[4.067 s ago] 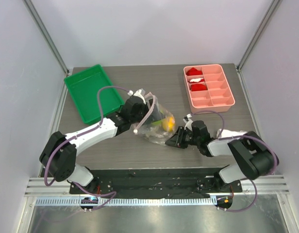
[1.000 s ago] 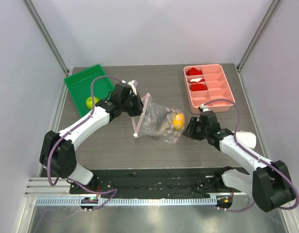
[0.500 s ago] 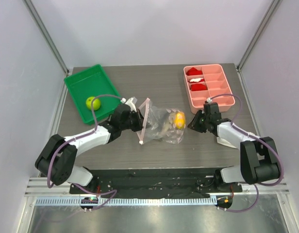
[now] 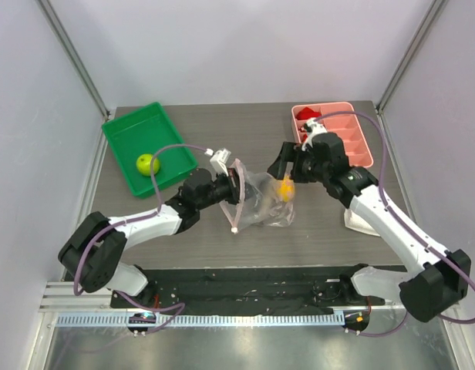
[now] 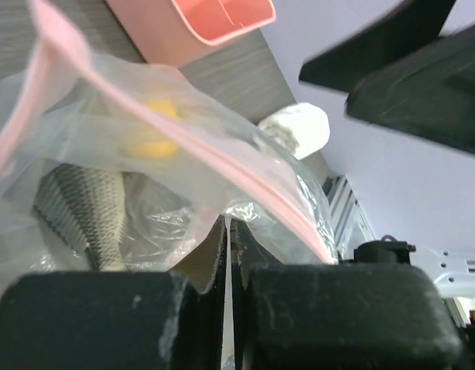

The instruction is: Open the zip-top bag and remove the fake food

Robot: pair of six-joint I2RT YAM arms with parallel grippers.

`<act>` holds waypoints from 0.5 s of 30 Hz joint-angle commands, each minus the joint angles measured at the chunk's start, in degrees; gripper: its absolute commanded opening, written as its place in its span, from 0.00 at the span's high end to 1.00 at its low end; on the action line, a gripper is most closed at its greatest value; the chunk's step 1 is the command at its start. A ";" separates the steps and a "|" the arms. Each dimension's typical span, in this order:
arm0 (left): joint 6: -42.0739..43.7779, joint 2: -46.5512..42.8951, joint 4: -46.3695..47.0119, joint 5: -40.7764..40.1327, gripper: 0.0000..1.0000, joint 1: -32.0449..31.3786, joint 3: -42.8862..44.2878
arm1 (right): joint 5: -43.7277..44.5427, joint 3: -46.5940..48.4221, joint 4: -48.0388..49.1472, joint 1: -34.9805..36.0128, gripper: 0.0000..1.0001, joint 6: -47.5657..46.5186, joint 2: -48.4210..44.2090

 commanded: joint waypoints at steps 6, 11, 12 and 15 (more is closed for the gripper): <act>-1.03 -3.15 2.20 -8.65 1.00 -6.42 1.32 | 9.86 11.95 -8.18 13.25 0.17 0.22 4.94; 1.59 -8.42 -7.21 -16.48 1.00 -6.60 2.02 | 12.95 7.03 -5.20 18.79 0.19 0.22 1.69; 3.52 -8.78 -7.05 -14.31 1.00 -6.60 2.11 | 12.95 6.24 -3.45 19.76 0.19 -0.13 1.16; 10.56 -8.78 -7.22 -8.86 1.00 -6.60 3.07 | 12.44 5.70 -2.73 20.64 0.19 -1.36 0.28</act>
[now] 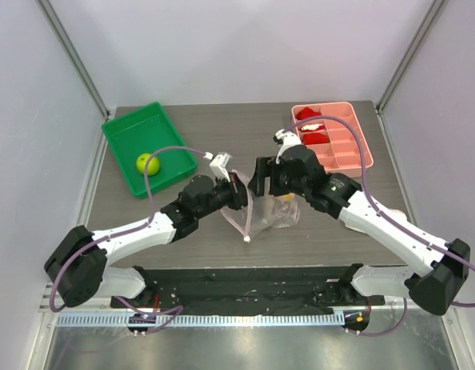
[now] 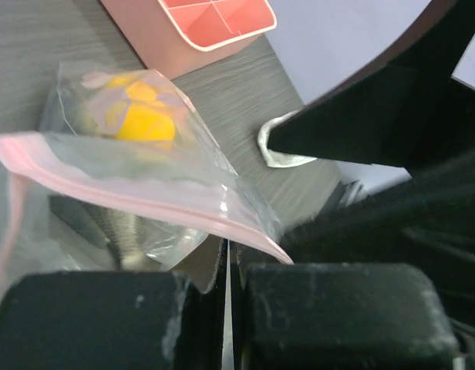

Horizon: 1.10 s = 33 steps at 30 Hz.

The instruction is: Open the zip-top bag and remove the fake food

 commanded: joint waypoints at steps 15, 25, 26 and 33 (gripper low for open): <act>9.07 -1.64 -8.23 3.61 0.99 0.11 9.25 | 7.56 -12.69 6.63 10.72 0.20 -0.79 -11.59; -5.38 -0.67 -25.16 -9.89 1.00 0.11 13.28 | 13.02 -7.96 5.13 11.78 0.95 -0.87 -7.12; -7.96 -0.58 -27.97 -11.49 1.00 0.11 13.55 | 12.24 -7.34 5.31 11.87 0.98 -0.62 -6.68; -16.15 -3.48 -19.39 -22.30 1.00 -0.24 6.79 | 5.56 -3.38 7.50 11.78 0.98 4.74 -3.33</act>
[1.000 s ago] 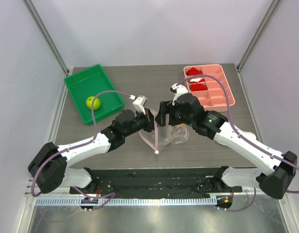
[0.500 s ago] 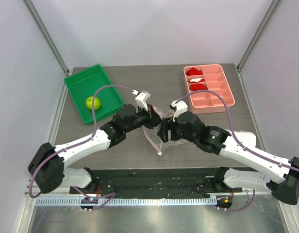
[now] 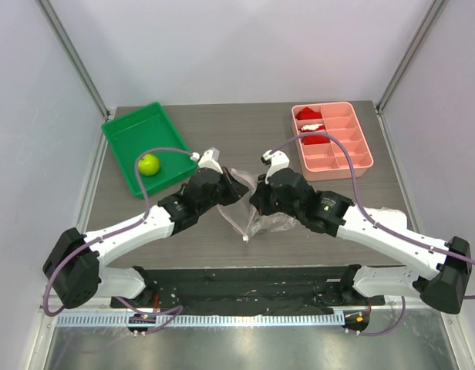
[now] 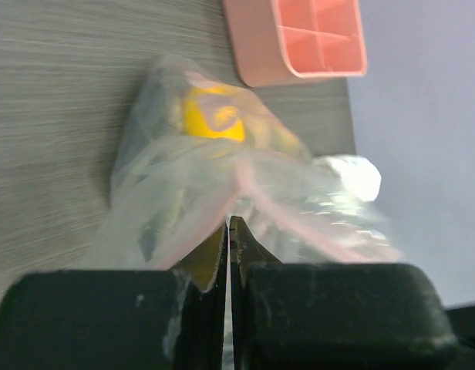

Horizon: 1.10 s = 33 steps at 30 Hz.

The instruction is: Open the zip-top bag and remove the fake food

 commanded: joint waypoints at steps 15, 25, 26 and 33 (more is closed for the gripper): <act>3.56 -2.05 15.88 -23.99 1.00 -8.32 -11.12 | -5.41 14.75 5.57 -0.31 0.98 7.77 7.36; 5.23 -4.51 7.39 -23.72 0.94 -8.24 -12.19 | -7.44 16.07 4.87 -0.75 0.98 5.48 8.34; 6.62 -4.87 7.56 -23.47 0.92 -8.24 -12.28 | -7.96 15.46 4.87 -0.84 0.98 5.22 8.16; 12.00 -1.53 6.16 -4.16 0.81 -5.17 -6.04 | -14.91 17.91 5.75 -0.84 0.98 5.30 11.67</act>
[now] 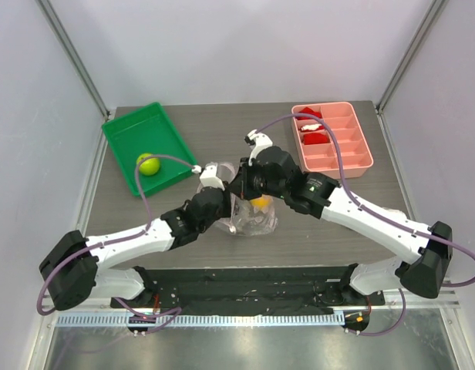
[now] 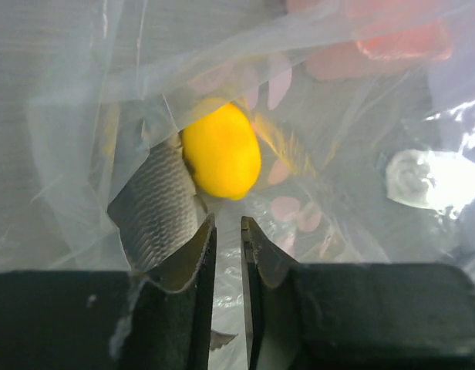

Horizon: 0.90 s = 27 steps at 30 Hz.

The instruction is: Open the zip-top bag and remove the fake food

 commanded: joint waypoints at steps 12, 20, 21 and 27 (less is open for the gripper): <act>10.42 -6.71 8.08 22.12 0.89 3.00 -5.52 | -1.51 7.60 0.94 -4.59 0.98 -0.23 1.98; 3.06 4.61 -12.01 19.66 0.94 4.75 8.76 | -9.69 7.60 2.61 -4.95 0.98 -2.34 2.15; 1.82 6.46 -14.75 18.95 0.95 4.84 10.63 | -9.69 7.25 2.96 -4.95 0.98 -1.73 2.06; -5.74 11.13 -15.66 15.62 0.90 5.72 13.64 | -10.57 5.84 5.33 -4.25 0.98 1.35 1.62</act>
